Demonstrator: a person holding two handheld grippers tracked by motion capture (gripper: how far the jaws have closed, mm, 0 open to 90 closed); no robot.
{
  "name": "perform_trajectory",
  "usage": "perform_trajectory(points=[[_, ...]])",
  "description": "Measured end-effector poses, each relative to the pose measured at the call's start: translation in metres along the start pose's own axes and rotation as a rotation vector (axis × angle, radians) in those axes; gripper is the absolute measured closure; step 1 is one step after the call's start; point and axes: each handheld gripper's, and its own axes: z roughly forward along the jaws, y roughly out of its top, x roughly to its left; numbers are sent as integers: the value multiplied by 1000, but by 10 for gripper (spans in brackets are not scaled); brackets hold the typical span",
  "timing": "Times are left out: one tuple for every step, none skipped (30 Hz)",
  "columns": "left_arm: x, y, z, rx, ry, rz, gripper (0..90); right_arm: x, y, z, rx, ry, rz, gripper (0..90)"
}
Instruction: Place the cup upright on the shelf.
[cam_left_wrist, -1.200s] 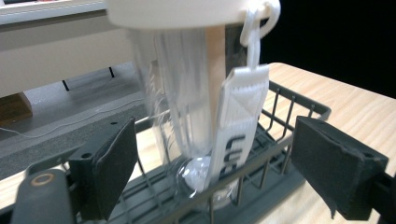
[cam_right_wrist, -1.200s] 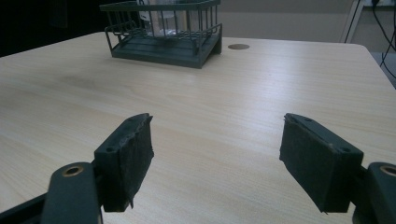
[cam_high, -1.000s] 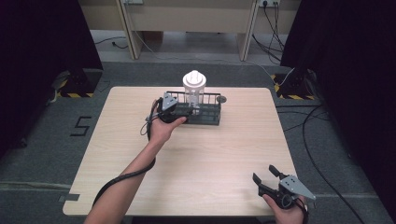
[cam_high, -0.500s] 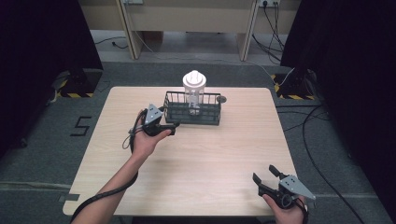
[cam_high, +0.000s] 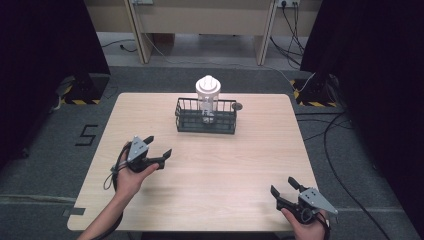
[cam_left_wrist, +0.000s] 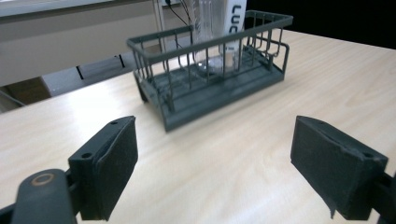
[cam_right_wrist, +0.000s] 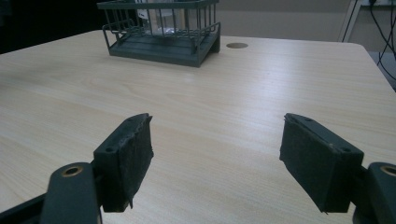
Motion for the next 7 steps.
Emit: perform_trajectory(points=[[-1,-5,-7,1,4,-1,144,0,0,0,2,0,1,256],[-2,-10,-13,6,-3,-9,144,0,0,0,2,-1,1,256],[-2,-10,-13,6,-3,-9,144,0,0,0,1,-1,-1,256],[-4,-19,-26,9,-1,-25,144,0,0,0,1,-1,-1,256],[-5,-24,-32,12,4,-32,144,0,0,0,3,-1,-1,256],[-5,-24,-32,12,4,-32,145,0,0,1,0,-1,-1,255],[-5,-29,-38,9,15,-38,145,0,0,0,2,0,1,255]])
